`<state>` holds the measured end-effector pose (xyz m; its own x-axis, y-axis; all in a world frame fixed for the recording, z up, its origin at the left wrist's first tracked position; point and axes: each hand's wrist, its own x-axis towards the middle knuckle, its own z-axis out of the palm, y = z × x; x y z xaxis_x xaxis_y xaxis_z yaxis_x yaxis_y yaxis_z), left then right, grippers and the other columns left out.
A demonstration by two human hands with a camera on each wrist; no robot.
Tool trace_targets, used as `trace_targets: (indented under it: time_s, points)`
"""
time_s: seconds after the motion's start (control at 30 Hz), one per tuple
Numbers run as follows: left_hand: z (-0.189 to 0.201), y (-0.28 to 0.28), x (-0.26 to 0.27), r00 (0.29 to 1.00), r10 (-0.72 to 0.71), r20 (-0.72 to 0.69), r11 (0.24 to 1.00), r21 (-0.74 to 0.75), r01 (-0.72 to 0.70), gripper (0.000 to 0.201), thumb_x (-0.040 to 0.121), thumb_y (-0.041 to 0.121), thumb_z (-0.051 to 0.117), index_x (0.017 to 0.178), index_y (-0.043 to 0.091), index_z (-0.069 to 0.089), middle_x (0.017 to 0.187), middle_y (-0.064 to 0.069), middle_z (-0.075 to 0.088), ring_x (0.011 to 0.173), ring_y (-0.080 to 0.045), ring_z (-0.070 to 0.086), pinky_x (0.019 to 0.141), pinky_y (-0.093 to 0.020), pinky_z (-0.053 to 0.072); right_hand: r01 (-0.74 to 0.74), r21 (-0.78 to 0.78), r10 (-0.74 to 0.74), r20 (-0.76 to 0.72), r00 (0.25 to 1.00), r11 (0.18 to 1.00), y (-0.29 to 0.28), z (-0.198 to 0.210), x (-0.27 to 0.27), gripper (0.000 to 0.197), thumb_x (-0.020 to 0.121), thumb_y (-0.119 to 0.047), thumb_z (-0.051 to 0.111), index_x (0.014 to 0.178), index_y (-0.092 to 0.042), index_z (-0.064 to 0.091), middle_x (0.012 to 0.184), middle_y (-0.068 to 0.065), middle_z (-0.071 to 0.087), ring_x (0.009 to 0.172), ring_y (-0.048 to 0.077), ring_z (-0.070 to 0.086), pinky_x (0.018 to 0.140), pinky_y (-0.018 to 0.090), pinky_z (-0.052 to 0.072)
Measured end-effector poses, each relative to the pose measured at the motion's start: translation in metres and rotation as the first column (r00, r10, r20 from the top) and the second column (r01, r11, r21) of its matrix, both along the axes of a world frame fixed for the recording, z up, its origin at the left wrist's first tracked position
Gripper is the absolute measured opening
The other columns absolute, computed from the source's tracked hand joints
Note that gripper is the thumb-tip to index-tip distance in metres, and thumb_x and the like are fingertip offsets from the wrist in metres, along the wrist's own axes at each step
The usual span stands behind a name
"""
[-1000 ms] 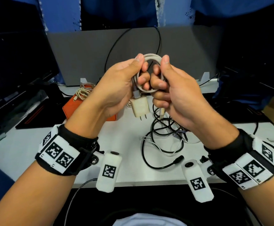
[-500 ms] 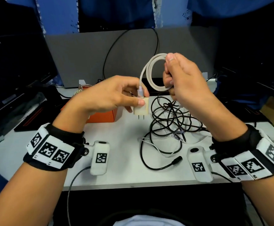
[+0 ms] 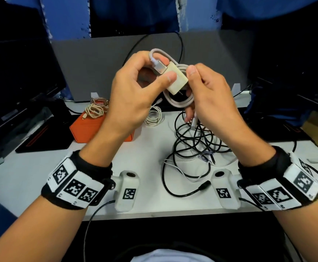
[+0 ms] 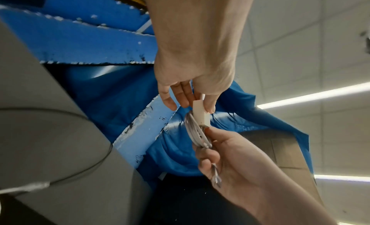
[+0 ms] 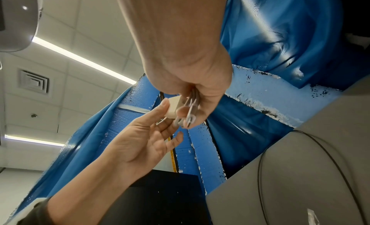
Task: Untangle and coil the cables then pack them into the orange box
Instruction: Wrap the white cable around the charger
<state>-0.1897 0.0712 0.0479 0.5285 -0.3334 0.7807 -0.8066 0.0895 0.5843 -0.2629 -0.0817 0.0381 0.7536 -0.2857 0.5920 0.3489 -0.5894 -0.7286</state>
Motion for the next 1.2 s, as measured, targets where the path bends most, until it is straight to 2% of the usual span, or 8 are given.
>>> trace_targets:
  time_s: [0.27, 0.47, 0.57, 0.63, 0.7, 0.8, 1.0, 1.2]
  points:
    - [-0.004, -0.003, -0.008, 0.957, 0.174, 0.230, 0.973, 0.109, -0.203, 0.024, 0.090, 0.022, 0.076, 0.104, 0.014, 0.059, 0.107, -0.009, 0.055, 0.093, -0.022, 0.061, 0.077, -0.040, 0.055, -0.083, 0.098, 0.078, 0.054, 0.995, 0.992, 0.007, 0.001, -0.004, 0.032, 0.111, -0.033, 0.044, 0.096, -0.018, 0.068, 0.074, 0.007, 0.064, 0.050, 0.023, 0.071, 0.048, 0.036, 0.052]
    - [-0.002, 0.001, 0.004, 0.986, -0.079, -0.145, 0.985, 0.140, 0.099, 0.061, 0.090, 0.012, 0.076, 0.139, 0.010, 0.040, 0.128, -0.004, 0.058, 0.114, -0.013, 0.063, 0.093, -0.027, 0.054, -0.197, 0.078, 0.192, 0.066, 0.979, 0.977, 0.018, 0.004, -0.013, 0.025, 0.110, -0.029, 0.046, 0.101, -0.024, 0.070, 0.075, 0.001, 0.059, 0.050, 0.023, 0.070, 0.043, 0.032, 0.050]
    - [-0.003, 0.004, 0.009, 0.977, -0.174, -0.120, 0.945, 0.257, 0.200, 0.037, 0.092, -0.003, 0.064, 0.125, 0.013, 0.058, 0.104, 0.002, 0.068, 0.094, -0.007, 0.066, 0.082, -0.024, 0.052, -0.207, 0.025, 0.206, 0.037, 0.978, 0.978, 0.019, 0.008, -0.014, 0.024, 0.110, -0.028, 0.048, 0.103, -0.027, 0.071, 0.076, 0.004, 0.065, 0.050, 0.022, 0.070, 0.045, 0.022, 0.048]
    - [-0.005, 0.003, 0.006, 0.986, -0.137, -0.093, 0.922, 0.351, 0.161, 0.007, 0.100, 0.024, 0.061, 0.102, 0.026, 0.067, 0.082, 0.001, 0.068, 0.075, -0.010, 0.065, 0.070, -0.026, 0.051, -0.169, 0.003, 0.169, 0.032, 0.985, 0.986, 0.009, 0.013, -0.014, 0.025, 0.109, -0.029, 0.050, 0.101, -0.020, 0.072, 0.074, 0.007, 0.067, 0.048, 0.022, 0.070, 0.042, 0.027, 0.048]
    - [-0.006, 0.003, 0.005, 0.984, -0.081, -0.161, 0.878, 0.455, 0.147, 0.052, 0.099, 0.064, 0.040, 0.076, 0.028, 0.070, 0.056, -0.004, 0.057, 0.052, -0.016, 0.055, 0.058, -0.027, 0.047, -0.115, 0.004, 0.114, 0.035, 0.993, 0.993, -0.004, 0.016, -0.011, 0.028, 0.109, -0.032, 0.051, 0.094, -0.016, 0.069, 0.069, 0.003, 0.063, 0.047, 0.023, 0.069, 0.039, 0.028, 0.045]
    - [-0.006, 0.008, 0.008, 0.957, -0.046, -0.287, 0.790, 0.575, 0.211, 0.080, 0.099, 0.065, 0.020, 0.074, 0.007, 0.069, 0.049, -0.009, 0.048, 0.054, -0.037, 0.051, 0.060, -0.028, 0.050, -0.073, 0.019, 0.073, -0.008, 0.997, 0.997, -0.011, 0.008, -0.001, 0.031, 0.108, -0.033, 0.051, 0.090, -0.014, 0.067, 0.068, 0.001, 0.059, 0.046, 0.024, 0.069, 0.041, 0.028, 0.044]
    - [-0.008, 0.006, 0.016, 0.979, -0.113, -0.168, 0.895, 0.411, 0.174, 0.027, 0.107, 0.034, 0.045, 0.104, 0.010, 0.058, 0.081, -0.008, 0.067, 0.071, -0.022, 0.069, 0.073, -0.053, 0.054, -0.128, 0.116, 0.134, -0.048, 0.990, 0.985, -0.012, -0.001, 0.009, 0.035, 0.109, -0.033, 0.049, 0.099, -0.007, 0.070, 0.073, 0.009, 0.061, 0.050, 0.029, 0.070, 0.044, 0.030, 0.049]
    - [-0.004, 0.012, 0.014, 0.994, 0.093, 0.062, 0.844, 0.525, -0.112, 0.032, 0.110, 0.037, 0.039, 0.100, 0.010, 0.051, 0.070, -0.001, 0.059, 0.061, -0.010, 0.059, 0.063, -0.039, 0.052, -0.286, 0.141, 0.305, -0.134, 0.943, 0.948, -0.019, 0.005, 0.006, 0.033, 0.111, -0.022, 0.042, 0.103, 0.001, 0.065, 0.082, 0.011, 0.063, 0.059, 0.027, 0.068, 0.053, 0.029, 0.052]
